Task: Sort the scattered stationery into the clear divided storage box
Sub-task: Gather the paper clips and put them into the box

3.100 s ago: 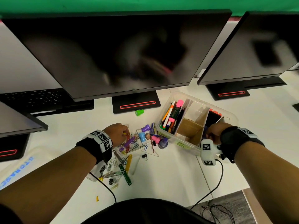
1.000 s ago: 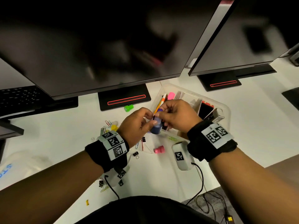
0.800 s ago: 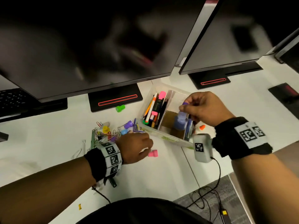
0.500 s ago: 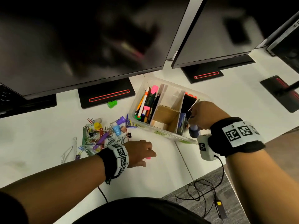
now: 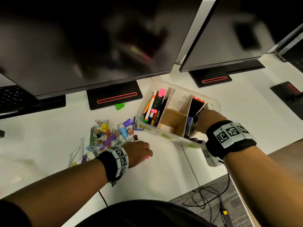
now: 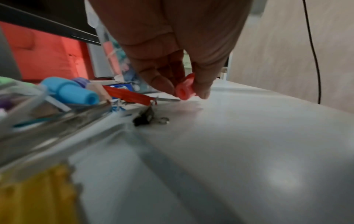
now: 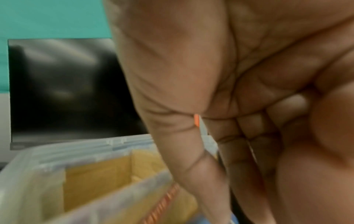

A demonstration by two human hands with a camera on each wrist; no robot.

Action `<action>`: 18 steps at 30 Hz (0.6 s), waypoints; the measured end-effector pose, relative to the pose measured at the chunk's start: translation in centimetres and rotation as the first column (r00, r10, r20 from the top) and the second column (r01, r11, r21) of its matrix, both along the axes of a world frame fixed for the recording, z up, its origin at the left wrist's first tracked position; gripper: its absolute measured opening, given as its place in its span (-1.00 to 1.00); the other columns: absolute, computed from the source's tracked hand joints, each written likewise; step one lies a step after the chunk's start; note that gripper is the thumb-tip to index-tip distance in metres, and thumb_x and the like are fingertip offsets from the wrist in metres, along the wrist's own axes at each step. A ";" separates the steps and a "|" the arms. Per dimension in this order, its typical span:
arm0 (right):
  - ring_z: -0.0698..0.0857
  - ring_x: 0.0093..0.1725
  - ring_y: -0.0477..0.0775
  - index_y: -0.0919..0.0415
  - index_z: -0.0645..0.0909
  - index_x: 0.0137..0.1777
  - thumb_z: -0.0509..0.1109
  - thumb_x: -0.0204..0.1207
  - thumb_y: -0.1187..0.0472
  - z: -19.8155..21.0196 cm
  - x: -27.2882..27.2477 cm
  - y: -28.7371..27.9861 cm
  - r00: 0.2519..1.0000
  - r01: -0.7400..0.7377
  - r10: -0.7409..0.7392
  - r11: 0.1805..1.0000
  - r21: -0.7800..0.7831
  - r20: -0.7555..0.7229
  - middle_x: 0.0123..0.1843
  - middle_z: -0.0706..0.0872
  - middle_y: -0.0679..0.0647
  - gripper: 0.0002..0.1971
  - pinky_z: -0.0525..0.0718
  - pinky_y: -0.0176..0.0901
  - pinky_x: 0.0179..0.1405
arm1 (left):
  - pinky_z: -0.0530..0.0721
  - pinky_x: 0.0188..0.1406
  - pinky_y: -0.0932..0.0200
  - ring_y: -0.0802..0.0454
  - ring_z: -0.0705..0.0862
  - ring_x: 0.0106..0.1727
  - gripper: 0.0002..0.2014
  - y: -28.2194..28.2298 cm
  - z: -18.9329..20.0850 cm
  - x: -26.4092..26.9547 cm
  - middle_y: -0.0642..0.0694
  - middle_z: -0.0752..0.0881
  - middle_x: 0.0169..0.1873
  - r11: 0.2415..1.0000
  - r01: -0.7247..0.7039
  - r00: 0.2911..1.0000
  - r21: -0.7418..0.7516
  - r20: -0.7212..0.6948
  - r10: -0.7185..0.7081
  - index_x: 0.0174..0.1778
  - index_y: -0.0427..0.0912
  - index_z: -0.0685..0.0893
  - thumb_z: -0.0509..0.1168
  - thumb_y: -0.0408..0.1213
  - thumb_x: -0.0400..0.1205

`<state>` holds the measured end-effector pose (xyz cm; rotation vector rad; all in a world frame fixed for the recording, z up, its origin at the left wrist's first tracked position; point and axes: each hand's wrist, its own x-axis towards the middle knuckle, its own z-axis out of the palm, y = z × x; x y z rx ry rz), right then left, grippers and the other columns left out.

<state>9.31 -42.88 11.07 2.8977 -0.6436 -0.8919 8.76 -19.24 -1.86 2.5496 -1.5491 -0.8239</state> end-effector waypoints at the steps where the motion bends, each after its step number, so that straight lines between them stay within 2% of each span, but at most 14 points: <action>1: 0.68 -0.15 0.15 0.30 0.65 -0.01 0.34 0.51 0.23 0.2 0.1 0.3 0.998 0.006 -0.007 1.000 0.020 0.059 -0.26 0.67 0.10 -0.84 0.65 -0.09 -0.13 | 0.58 0.27 0.02 -0.05 0.50 0.33 -0.65 0.2 0.2 0.2 -0.08 0.51 0.32 0.999 -0.036 0.999 -0.010 0.002 0.036 0.40 -0.03 0.43 0.16 -0.24 0.68; 3: 0.60 -0.29 0.07 0.23 0.60 -0.20 0.33 0.50 0.21 0.6 0.6 1.4 0.985 -0.012 -0.001 0.997 0.076 0.170 -0.35 0.60 0.06 -0.89 0.55 -0.13 -0.24 | 0.58 0.29 0.04 -0.06 0.53 0.33 -0.64 1.0 0.5 0.7 -0.08 0.51 0.34 0.989 -0.143 0.990 -0.041 0.002 0.143 0.42 -0.03 0.42 0.16 -0.24 0.68; 6: 0.59 -0.18 0.10 0.20 0.56 -0.15 0.29 0.52 0.17 2.1 1.1 5.0 0.968 -0.119 0.069 0.972 0.204 0.240 -0.27 0.57 0.06 -0.89 0.47 -0.20 -0.23 | 0.58 0.34 0.02 -0.06 0.55 0.35 -0.62 2.6 1.2 1.6 -0.09 0.51 0.40 0.941 -0.328 0.944 -0.080 -0.054 0.325 0.44 -0.04 0.42 0.14 -0.30 0.68; 8: 0.64 -0.13 0.08 0.21 0.60 -0.11 0.29 0.56 0.11 2.9 1.0 8.2 0.958 -0.212 0.127 0.919 0.333 0.258 -0.19 0.62 0.07 -0.83 0.50 -0.20 -0.24 | 0.53 0.41 0.03 -0.05 0.52 0.40 -0.61 4.2 1.5 2.0 -0.09 0.51 0.42 0.901 -0.425 0.904 -0.089 -0.097 0.417 0.44 -0.06 0.45 0.14 -0.35 0.67; 10: 0.70 -0.10 0.10 0.27 0.66 -0.05 0.29 0.57 0.09 2.4 0.7 11.4 0.944 -0.312 0.233 0.862 0.400 0.234 -0.10 0.71 0.14 -0.76 0.63 -0.13 -0.16 | 0.46 0.46 0.06 -0.05 0.51 0.40 -0.62 6.1 1.8 2.1 -0.10 0.53 0.39 0.864 -0.494 0.869 -0.100 -0.099 0.485 0.40 -0.09 0.50 0.14 -0.38 0.65; 12: 0.73 0.00 0.22 0.34 0.68 0.00 0.25 0.59 0.14 0.7 0.3 14.0 0.920 -0.392 0.341 0.816 0.425 0.194 -0.03 0.72 0.24 -0.73 0.66 -0.06 -0.08 | 0.48 0.38 0.11 -0.08 0.55 0.34 -0.65 8.2 1.9 2.0 -0.11 0.57 0.30 0.822 -0.556 0.831 -0.125 -0.095 0.548 0.32 -0.08 0.55 0.17 -0.36 0.62; 14: 0.68 0.15 0.29 0.35 0.65 0.10 0.17 0.62 0.23 -2.0 0.2 16.1 0.890 -0.451 0.431 0.792 0.411 0.147 0.04 0.69 0.29 -0.73 0.59 -0.05 -0.01 | 0.54 0.22 0.17 -0.10 0.61 0.22 -0.66 10.4 2.1 1.8 -0.10 0.61 0.20 0.764 -0.627 0.779 -0.151 -0.137 0.612 0.26 -0.06 0.59 0.25 -0.34 0.56; 15: 0.65 0.23 0.28 0.34 0.62 0.19 0.16 0.61 0.29 -3.4 0.3 17.1 0.882 -0.465 0.454 0.789 0.400 0.129 0.15 0.69 0.29 -0.72 0.56 -0.05 0.07 | 0.53 0.17 0.20 -0.10 0.62 0.18 -0.66 11.4 2.2 1.7 -0.10 0.62 0.18 0.731 -0.664 0.748 -0.158 -0.158 0.645 0.24 -0.05 0.60 0.26 -0.36 0.55; 18: 0.52 0.41 0.23 0.27 0.49 0.42 0.17 0.56 0.41 -6.9 1.0 18.5 0.893 -0.443 0.434 0.798 0.408 0.120 0.42 0.55 0.25 -0.57 0.45 -0.13 0.34 | 0.50 0.19 0.21 -0.10 0.61 0.20 -0.67 13.7 2.2 1.4 -0.11 0.61 0.20 0.657 -0.737 0.676 -0.158 -0.168 0.718 0.24 -0.08 0.61 0.19 -0.40 0.58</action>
